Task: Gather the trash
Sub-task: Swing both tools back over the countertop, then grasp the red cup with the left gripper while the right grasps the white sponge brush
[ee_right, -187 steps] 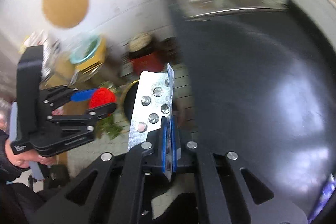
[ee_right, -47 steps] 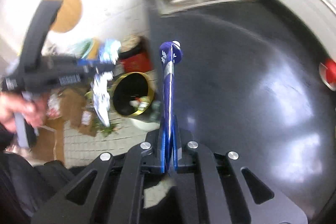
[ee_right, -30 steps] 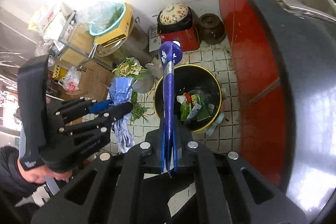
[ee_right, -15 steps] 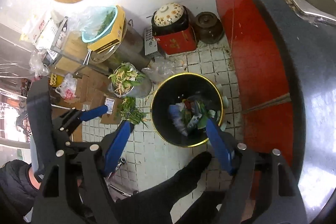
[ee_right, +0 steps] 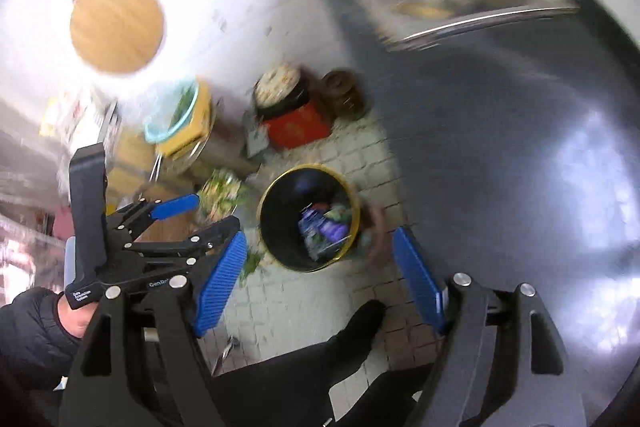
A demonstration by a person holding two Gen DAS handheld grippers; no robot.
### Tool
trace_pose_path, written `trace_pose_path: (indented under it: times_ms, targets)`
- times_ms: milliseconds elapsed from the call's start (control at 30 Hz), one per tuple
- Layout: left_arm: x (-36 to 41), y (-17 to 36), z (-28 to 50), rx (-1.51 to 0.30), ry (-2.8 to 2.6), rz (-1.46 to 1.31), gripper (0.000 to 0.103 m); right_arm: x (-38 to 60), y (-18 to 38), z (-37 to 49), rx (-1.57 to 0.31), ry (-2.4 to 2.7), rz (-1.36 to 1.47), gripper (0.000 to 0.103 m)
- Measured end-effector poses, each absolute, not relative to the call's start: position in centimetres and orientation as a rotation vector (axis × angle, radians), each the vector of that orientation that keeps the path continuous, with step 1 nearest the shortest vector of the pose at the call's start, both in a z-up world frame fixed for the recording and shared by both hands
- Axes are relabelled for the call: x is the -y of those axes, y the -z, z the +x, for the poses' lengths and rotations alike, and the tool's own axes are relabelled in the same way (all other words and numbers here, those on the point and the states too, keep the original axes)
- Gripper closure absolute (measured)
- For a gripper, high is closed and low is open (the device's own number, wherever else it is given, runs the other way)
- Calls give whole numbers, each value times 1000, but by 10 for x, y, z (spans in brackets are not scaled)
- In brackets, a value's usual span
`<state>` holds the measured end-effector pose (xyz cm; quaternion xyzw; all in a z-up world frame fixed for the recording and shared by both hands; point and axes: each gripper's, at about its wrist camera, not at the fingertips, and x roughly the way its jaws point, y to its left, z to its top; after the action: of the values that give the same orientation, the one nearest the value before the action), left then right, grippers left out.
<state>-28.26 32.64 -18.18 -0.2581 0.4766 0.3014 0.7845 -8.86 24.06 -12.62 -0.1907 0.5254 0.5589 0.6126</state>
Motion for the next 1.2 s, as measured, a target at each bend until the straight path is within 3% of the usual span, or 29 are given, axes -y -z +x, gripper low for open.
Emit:
trace_pose_path:
  times_ms: [267, 433, 733, 1200]
  targets:
    - [-213, 117, -130, -973, -305, -357, 11, -75, 49, 0, -1014, -1002, -312, 23]
    - [-137, 99, -48, -1004, -109, -315, 9, 39, 27, 39, -935, -794, -271, 20]
    - [-35, 87, 32, -1053, 13, -123, 7, 157, 39, 81, -932, -599, -194, 17]
    - [-5, 135, 156, -1134, 13, -16, 7, 188, 99, 161, -1019, -564, -224, 17]
